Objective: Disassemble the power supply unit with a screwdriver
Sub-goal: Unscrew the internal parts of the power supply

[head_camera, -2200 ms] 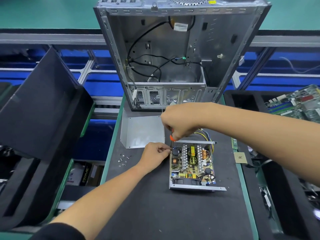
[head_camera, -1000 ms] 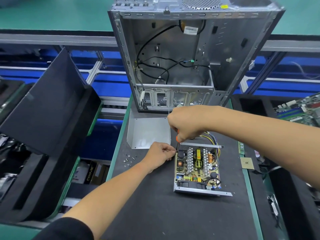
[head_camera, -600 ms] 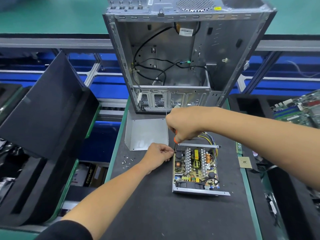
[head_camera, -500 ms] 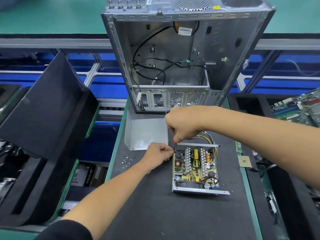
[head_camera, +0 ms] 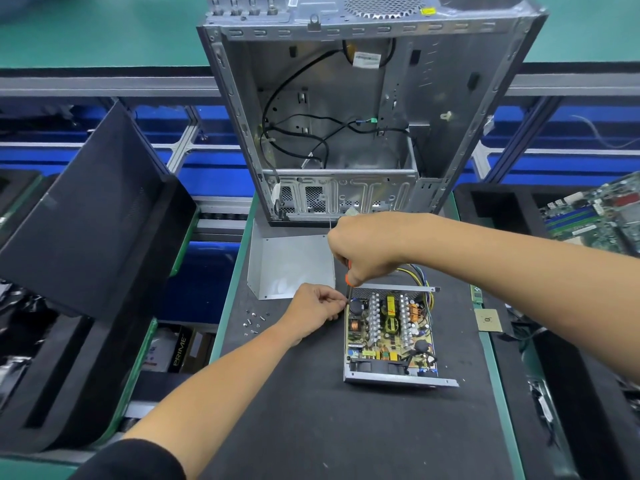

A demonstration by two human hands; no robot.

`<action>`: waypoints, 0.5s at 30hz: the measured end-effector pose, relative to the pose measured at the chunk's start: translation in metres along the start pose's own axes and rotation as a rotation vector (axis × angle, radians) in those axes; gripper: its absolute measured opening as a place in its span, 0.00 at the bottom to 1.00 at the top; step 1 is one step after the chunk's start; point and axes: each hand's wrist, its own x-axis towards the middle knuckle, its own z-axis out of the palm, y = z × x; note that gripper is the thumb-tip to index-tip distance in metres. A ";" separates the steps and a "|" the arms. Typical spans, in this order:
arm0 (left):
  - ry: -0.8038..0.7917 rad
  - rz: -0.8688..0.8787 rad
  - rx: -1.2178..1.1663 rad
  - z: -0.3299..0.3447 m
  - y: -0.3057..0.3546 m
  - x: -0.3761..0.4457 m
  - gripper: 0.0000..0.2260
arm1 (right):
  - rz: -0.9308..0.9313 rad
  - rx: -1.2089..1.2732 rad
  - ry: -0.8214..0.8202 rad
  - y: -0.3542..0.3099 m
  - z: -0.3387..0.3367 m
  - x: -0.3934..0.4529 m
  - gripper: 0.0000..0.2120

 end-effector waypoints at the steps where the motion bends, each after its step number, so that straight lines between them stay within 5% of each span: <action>1: 0.000 -0.001 -0.001 0.000 0.000 0.000 0.02 | 0.001 -0.001 0.001 0.000 0.000 0.000 0.20; 15: 0.032 0.008 -0.006 0.004 -0.002 0.000 0.03 | -0.009 -0.054 0.014 -0.002 0.000 -0.002 0.21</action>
